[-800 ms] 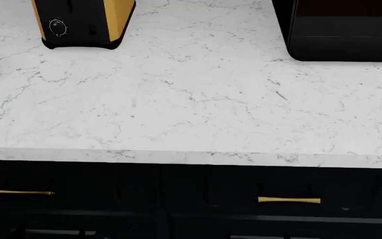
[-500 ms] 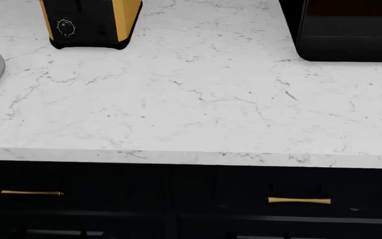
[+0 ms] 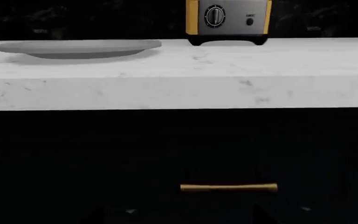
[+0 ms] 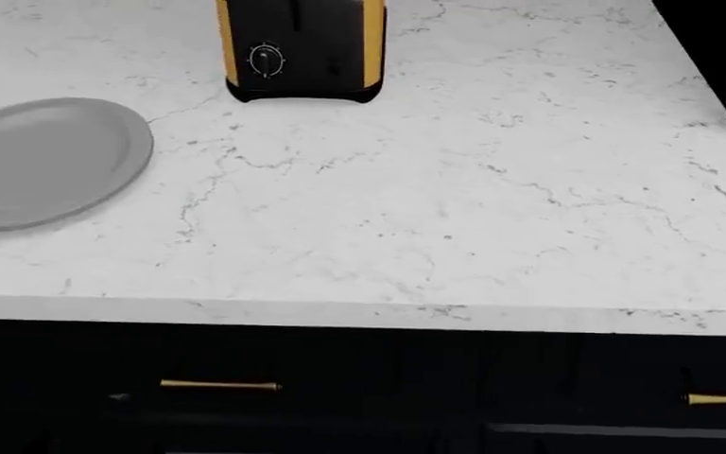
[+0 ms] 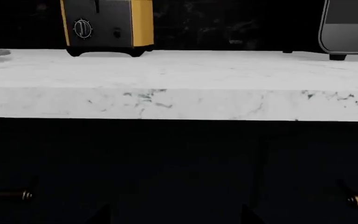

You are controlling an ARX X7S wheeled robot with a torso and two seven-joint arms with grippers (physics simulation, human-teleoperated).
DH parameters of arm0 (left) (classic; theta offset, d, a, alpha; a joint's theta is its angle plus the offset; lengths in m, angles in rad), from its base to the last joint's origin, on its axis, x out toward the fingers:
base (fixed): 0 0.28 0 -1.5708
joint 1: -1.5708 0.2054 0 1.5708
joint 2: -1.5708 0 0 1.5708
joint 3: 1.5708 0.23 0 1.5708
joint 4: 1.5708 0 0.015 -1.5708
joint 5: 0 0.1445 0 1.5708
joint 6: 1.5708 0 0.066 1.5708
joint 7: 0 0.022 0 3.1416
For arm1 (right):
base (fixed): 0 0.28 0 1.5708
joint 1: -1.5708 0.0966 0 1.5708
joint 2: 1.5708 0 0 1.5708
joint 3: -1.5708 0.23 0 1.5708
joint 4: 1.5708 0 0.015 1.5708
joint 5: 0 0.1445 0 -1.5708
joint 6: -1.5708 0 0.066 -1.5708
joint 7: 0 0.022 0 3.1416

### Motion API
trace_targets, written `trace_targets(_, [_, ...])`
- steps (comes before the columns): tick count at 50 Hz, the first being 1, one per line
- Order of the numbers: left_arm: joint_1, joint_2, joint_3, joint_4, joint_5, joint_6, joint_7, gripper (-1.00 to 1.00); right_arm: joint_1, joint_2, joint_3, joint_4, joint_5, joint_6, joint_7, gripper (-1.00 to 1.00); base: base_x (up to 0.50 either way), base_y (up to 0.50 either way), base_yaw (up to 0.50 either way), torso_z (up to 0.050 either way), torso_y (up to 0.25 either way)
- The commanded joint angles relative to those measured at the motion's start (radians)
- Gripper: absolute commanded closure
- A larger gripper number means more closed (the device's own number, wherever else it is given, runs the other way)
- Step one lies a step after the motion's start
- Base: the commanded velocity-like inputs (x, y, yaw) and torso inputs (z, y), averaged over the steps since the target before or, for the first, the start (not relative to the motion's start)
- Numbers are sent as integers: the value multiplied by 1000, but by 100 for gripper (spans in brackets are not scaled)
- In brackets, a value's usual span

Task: Place the toasted item on a plate.

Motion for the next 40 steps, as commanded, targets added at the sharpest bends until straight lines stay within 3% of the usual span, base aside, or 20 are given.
trace_targets(1, [1, -13, 13, 6, -22, -3, -13, -100, -1, 13, -18, -6, 16, 3, 14, -100, 16, 500, 0, 0, 0])
trace_targets(21, [4, -36, 35, 19, -45, -13, -41, -100, 4, 30, -37, -3, 48, 3, 42, -100, 1, 500, 0, 0, 0])
trace_targets(29, [4, -48, 47, 26, -41, -13, -51, -100, 6, 36, -42, 0, 58, 3, 55, -100, 0, 32, 0, 0, 0])
trace_targets(40, [7, -59, 57, 25, -50, -12, -57, -100, 5, 46, -56, -6, 68, 8, 64, -100, 0, 0, 0, 50, 0])
